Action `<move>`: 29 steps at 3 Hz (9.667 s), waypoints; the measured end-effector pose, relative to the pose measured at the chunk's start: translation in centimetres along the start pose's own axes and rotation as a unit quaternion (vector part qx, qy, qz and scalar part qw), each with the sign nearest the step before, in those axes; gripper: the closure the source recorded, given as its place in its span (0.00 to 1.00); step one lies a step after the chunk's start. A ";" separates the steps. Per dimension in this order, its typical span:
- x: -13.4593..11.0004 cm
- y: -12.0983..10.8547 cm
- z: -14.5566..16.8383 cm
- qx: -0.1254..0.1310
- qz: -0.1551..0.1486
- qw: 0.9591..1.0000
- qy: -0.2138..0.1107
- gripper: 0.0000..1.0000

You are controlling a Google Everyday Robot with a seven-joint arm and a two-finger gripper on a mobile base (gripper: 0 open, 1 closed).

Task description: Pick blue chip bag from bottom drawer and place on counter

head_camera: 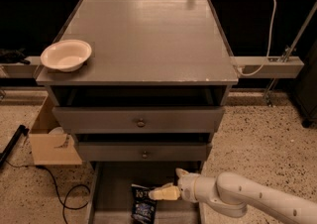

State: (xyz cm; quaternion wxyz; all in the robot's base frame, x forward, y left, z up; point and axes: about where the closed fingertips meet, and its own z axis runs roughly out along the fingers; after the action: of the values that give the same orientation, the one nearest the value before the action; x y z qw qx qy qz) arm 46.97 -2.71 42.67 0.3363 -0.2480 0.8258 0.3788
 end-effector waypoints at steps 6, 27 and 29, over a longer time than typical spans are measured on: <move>3.2 -2.2 4.7 0.074 0.004 0.996 0.052 0.00; 17.6 -5.2 17.5 0.138 0.152 0.964 0.169 0.00; 18.9 -7.8 16.6 0.120 0.209 0.953 0.185 0.00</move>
Offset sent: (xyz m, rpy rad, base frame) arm 0.0180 0.0566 -0.0355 -0.1027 0.0099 0.0353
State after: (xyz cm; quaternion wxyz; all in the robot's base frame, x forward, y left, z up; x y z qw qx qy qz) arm 45.93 2.92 17.00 0.1183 -0.0930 0.9461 0.2866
